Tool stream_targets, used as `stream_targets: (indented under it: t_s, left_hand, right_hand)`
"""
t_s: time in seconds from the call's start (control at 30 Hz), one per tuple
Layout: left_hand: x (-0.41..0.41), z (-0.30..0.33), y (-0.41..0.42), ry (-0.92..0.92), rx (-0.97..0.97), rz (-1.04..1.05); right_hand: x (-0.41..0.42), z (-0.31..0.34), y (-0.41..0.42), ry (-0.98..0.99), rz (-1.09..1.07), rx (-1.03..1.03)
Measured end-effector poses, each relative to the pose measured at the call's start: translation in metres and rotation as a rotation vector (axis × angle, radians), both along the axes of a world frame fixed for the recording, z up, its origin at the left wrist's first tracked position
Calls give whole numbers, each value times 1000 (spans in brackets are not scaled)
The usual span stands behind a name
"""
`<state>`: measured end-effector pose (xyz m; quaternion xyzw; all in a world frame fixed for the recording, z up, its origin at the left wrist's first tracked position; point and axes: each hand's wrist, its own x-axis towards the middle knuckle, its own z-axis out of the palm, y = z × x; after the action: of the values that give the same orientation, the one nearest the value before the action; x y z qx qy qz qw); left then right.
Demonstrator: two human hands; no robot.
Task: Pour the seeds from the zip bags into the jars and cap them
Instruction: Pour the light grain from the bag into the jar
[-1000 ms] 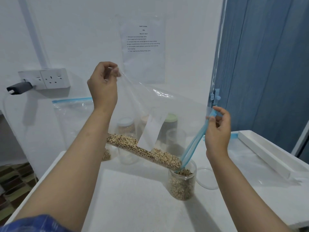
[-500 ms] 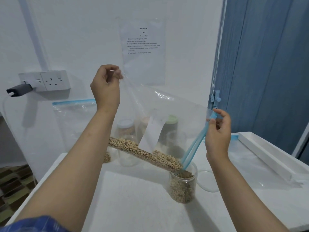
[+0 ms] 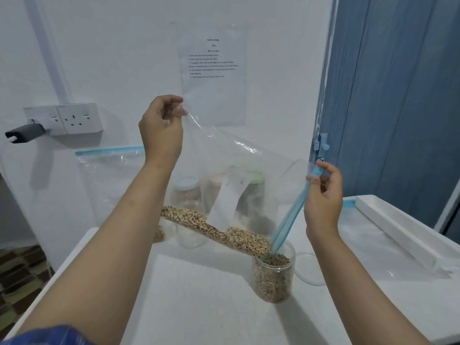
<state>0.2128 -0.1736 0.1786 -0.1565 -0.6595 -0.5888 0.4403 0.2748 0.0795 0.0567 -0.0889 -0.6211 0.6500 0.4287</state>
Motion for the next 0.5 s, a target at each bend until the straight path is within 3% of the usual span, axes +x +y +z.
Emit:
stream_targets:
  t_s: [0.5]
  left_hand:
    - [0,3,5,47,-60,-7]
  right_hand:
    - [-5,-1,2,-9,-8,-1]
